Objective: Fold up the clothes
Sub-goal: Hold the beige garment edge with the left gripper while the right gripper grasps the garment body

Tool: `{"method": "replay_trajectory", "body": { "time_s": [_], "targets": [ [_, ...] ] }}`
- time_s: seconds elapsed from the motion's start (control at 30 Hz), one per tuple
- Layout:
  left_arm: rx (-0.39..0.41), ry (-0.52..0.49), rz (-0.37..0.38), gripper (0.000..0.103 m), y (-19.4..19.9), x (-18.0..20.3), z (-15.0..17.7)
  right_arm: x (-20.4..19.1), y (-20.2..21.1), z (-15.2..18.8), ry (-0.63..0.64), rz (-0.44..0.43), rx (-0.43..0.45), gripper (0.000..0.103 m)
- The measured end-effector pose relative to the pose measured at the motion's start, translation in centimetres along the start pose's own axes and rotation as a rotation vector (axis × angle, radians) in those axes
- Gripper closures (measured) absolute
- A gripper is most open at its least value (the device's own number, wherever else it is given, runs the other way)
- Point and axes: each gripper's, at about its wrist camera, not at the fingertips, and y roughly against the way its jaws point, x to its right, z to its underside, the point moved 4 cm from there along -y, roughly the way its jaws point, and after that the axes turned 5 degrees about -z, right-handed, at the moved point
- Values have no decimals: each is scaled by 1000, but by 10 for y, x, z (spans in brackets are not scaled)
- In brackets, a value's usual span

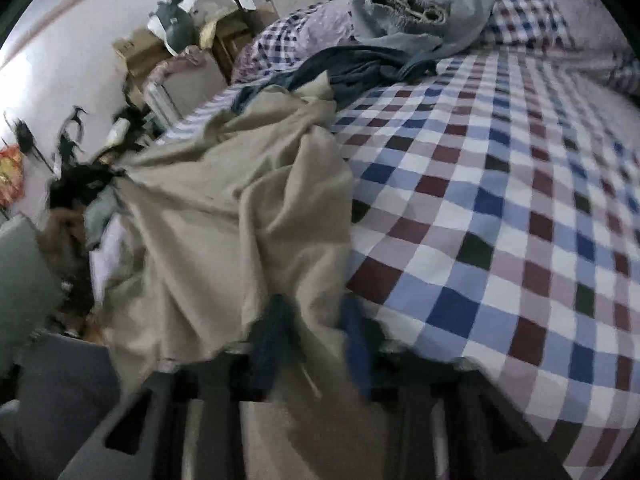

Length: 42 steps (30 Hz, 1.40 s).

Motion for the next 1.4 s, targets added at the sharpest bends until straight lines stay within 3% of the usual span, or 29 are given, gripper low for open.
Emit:
{"method": "replay_trajectory", "body": {
  "time_s": [0.07, 0.17, 0.27, 0.43, 0.5, 0.67, 0.73, 0.8, 0.87, 0.93, 1.17, 1.27, 1.4],
  "targets": [
    [3, -7, -6, 98, 4, 1, -1, 15, 12, -5, -55, 62, 46, 99],
    [7, -9, -16, 98, 9, -1, -2, 55, 47, -10, -191, 201, 185, 99],
    [-4, -15, -23, 98, 10, -3, 1, 85, 69, -7, -322, 209, 263, 99],
    [-22, -28, -51, 98, 6, -2, 9, 91, 55, -5, -337, 223, 186, 93],
    [-38, -25, -54, 97, 3, -3, 11, 108, 58, 1, -399, 267, 171, 90],
    [-68, 17, -16, 95, 4, -11, 16, 158, 91, 14, -603, 276, 256, 72],
    [-72, 35, -6, 87, 6, -14, 17, 167, 103, 16, -645, 269, 294, 68],
    [-69, 47, -16, 54, 10, -17, 16, 174, 112, 18, -670, 266, 322, 68],
    [-72, 67, 14, 35, 13, -19, 17, 176, 117, 20, -678, 256, 336, 67],
    [-98, 79, 49, 33, 11, -20, 19, 173, 117, 20, -673, 244, 337, 67],
    [-246, -37, 100, 35, -11, 13, 39, 160, 116, 14, -614, 210, 339, 67],
    [-228, -91, 104, 94, -6, 35, 37, 147, 113, 7, -557, 177, 342, 67],
    [-177, -161, 168, 94, 17, 80, 24, 123, 107, -4, -458, 134, 340, 67]
  ]
}}
